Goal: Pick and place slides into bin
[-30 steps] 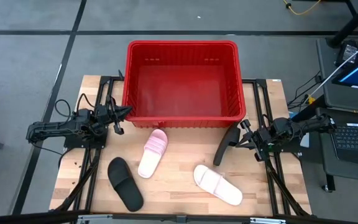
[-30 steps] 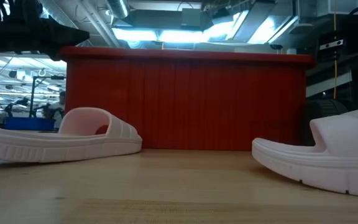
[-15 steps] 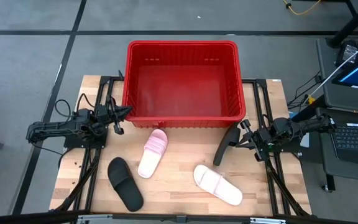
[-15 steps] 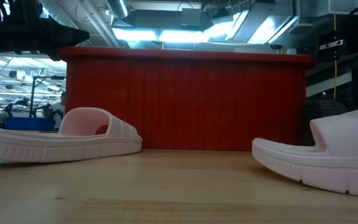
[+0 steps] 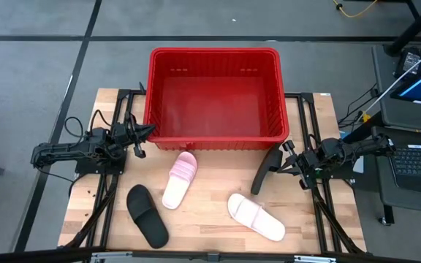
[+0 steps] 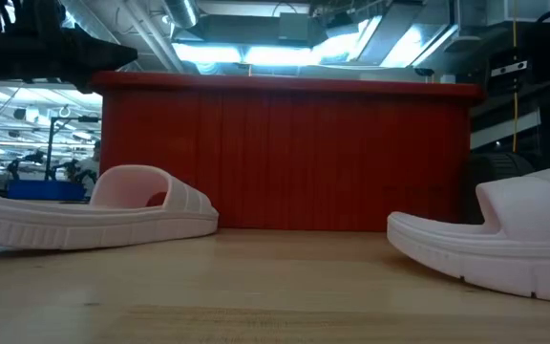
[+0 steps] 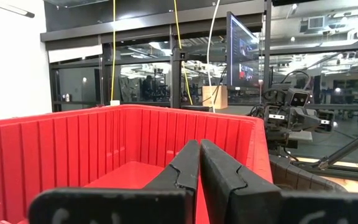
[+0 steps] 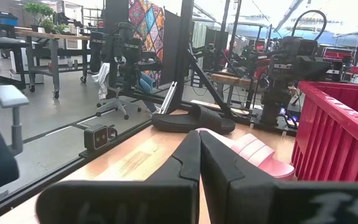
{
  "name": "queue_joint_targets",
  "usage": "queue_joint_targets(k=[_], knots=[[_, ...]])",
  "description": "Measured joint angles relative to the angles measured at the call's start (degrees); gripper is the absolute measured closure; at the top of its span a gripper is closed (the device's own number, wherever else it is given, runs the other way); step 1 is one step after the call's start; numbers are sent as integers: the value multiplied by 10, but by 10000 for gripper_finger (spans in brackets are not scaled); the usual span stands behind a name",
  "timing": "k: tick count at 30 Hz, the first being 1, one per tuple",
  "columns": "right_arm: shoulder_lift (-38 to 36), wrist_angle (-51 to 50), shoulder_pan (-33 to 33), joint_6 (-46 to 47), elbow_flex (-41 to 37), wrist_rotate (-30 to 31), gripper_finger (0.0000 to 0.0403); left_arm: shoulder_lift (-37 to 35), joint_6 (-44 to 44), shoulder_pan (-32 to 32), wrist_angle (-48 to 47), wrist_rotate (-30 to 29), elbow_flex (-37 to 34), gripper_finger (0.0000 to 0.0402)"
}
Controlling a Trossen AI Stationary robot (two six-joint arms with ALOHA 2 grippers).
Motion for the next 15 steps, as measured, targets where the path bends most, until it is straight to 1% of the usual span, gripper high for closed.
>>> queue_joint_targets(k=[15], knots=[[0, 0, 0, -4, 0, 0, 393, 0, 0, 0, 0, 0, 0, 393]])
